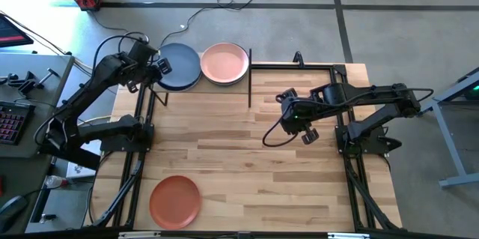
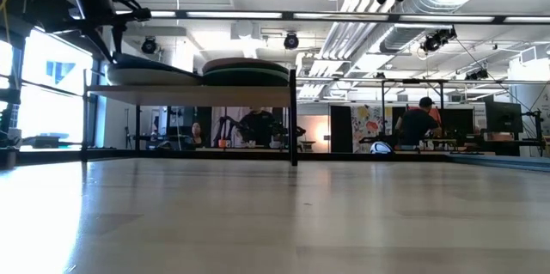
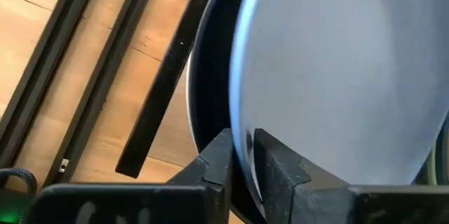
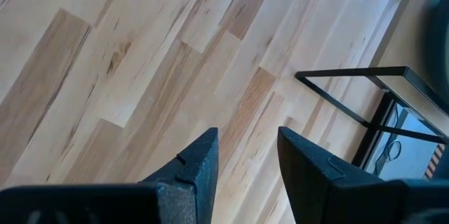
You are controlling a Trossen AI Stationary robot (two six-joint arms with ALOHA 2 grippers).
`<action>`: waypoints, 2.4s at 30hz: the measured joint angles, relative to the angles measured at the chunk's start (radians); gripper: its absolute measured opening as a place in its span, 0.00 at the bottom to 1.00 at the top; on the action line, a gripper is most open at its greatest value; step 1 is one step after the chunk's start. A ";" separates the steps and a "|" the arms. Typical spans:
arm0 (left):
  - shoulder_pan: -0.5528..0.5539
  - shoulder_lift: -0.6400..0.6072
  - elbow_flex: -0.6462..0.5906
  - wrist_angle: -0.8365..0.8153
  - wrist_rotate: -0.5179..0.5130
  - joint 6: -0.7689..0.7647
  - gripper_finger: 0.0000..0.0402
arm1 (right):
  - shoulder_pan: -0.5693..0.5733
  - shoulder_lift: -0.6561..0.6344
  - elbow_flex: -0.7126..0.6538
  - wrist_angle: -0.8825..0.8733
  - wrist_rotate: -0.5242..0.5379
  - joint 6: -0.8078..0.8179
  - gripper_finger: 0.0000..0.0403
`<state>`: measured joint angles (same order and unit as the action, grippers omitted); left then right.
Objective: Place and stack plates onto a shelf
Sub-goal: Stack the blue plate on top of the dark blue plate on the shelf, then stack the orange plate on top of the blue plate on the shelf
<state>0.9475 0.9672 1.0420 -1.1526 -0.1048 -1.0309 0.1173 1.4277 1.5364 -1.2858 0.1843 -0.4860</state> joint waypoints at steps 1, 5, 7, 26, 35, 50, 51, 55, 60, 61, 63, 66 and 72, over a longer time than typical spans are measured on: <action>0.005 0.000 0.000 0.001 0.007 0.003 0.12 | 0.000 0.000 0.000 0.000 0.000 0.007 0.31; 0.024 0.000 0.000 0.001 0.036 -0.007 0.19 | 0.000 0.000 0.000 0.000 0.000 0.015 0.31; 0.036 -0.006 0.000 0.001 0.056 0.008 0.20 | 0.000 0.000 0.000 0.000 0.000 0.015 0.31; 0.047 -0.136 0.000 -0.061 0.149 0.014 0.21 | 0.000 0.000 0.000 0.032 0.000 0.015 0.31; 0.048 -0.123 0.000 -0.104 0.163 0.066 0.21 | -0.014 0.000 0.000 0.046 -0.001 0.015 0.31; 0.094 -0.078 0.000 -0.128 -0.049 0.075 0.21 | -0.013 0.000 0.000 0.040 -0.006 0.037 0.31; 0.094 -0.067 0.000 -0.126 -0.058 0.075 0.21 | -0.013 0.000 0.000 0.040 -0.007 0.041 0.31; 0.094 -0.025 0.000 -0.126 -0.084 0.101 0.21 | -0.013 0.000 0.000 0.040 -0.009 0.041 0.31; 0.093 0.003 0.000 -0.117 -0.085 0.101 0.21 | -0.013 0.000 0.000 0.041 -0.008 0.041 0.31; 0.093 0.008 0.000 -0.114 -0.085 0.101 0.21 | -0.013 0.000 0.000 0.040 -0.008 0.041 0.31; 0.093 0.014 0.000 -0.100 -0.085 0.102 0.21 | -0.013 0.000 0.000 0.041 -0.008 0.041 0.31; 0.093 0.025 0.000 -0.082 -0.085 0.118 0.21 | -0.013 0.000 0.000 0.041 -0.008 0.041 0.31; 0.093 0.063 0.000 -0.064 -0.071 0.132 0.21 | -0.013 0.000 0.000 0.048 -0.008 0.041 0.31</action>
<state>1.0405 1.0305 1.0420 -1.2165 -0.1762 -0.8990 0.1040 1.4281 1.5364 -1.2379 0.1764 -0.4450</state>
